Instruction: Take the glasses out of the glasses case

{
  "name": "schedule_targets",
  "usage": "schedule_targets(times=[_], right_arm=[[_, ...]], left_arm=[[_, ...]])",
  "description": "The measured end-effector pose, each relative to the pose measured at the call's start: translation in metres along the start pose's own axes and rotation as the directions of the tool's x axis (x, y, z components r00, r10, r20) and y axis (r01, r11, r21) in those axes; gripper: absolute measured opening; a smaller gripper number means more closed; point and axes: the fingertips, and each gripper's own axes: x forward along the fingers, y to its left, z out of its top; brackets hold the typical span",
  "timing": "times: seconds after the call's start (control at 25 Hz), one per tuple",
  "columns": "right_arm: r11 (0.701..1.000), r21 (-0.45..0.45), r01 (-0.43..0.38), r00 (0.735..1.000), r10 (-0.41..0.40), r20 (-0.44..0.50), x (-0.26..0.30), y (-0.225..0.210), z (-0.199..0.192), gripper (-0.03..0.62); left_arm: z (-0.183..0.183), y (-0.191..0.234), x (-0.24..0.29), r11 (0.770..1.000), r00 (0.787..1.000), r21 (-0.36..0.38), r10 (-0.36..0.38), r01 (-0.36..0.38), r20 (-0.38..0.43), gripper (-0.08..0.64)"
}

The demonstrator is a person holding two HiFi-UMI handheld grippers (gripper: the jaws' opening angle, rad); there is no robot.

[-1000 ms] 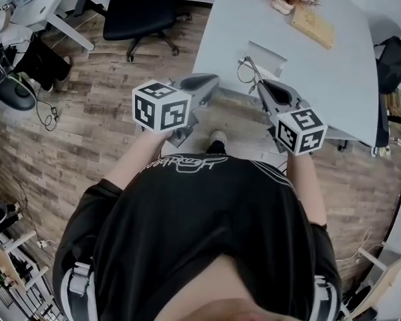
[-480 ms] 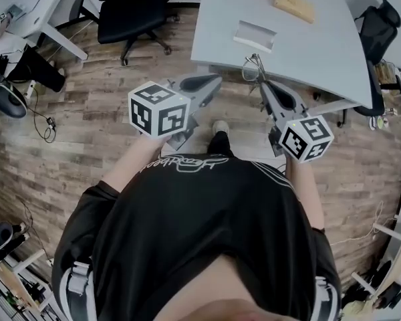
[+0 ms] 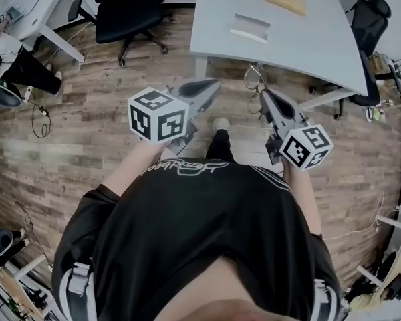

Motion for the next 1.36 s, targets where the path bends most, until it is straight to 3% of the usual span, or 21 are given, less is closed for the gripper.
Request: schedule_targets(times=[0.28, 1.36], right_arm=[[1.0, 0.026, -0.002, 1.0, 0.001, 0.018, -0.013, 0.009, -0.014, 0.02], [0.999, 0.019, 0.039, 0.999, -0.039, 0.037, -0.042, 0.028, -0.026, 0.02]], left_arm=[[-0.022, -0.012, -0.002, 1.0, 1.0, -0.019, -0.018, 0.018, -0.023, 0.008], [-0.035, -0.035, -0.01, 0.999, 0.999, -0.013, -0.037, 0.037, -0.031, 0.008]])
